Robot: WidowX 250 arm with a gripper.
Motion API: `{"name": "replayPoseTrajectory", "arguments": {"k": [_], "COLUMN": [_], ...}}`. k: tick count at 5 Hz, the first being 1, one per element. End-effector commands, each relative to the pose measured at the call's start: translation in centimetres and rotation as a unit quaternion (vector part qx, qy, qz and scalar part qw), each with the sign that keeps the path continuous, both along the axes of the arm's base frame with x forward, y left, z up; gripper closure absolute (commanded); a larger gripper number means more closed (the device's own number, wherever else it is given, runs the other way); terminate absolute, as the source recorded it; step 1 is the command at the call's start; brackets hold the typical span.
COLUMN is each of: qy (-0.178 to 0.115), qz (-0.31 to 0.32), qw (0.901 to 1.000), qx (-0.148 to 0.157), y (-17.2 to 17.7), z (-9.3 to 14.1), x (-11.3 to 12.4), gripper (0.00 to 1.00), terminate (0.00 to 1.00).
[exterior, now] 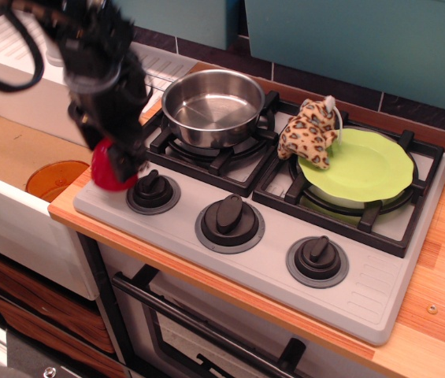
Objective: Put stuffedcheeta on plate and sweetpotato in pot or pan on stove
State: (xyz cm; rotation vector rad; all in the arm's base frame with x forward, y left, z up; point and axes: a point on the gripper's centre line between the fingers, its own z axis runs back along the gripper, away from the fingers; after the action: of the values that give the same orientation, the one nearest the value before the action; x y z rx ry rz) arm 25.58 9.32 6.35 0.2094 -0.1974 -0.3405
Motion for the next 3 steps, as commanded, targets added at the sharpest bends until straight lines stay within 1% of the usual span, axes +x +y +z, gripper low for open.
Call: {"name": "replayPoseTrajectory", "arguments": {"k": [1,2,3], "qy": [0.011,0.022,0.021], "qz": [0.009,0.015,0.006], "qw": [0.9996,0.9993,0.9995], "qx": [0.026,0.027,0.022], "y": [-1.7,-3.1,-3.7], "z": [7.1,8.9,9.3], "x": [1.2,2.2,4.3], "gripper": [1.00,1.00,1.00], "terminate": [0.00,0.00,0.00]}}
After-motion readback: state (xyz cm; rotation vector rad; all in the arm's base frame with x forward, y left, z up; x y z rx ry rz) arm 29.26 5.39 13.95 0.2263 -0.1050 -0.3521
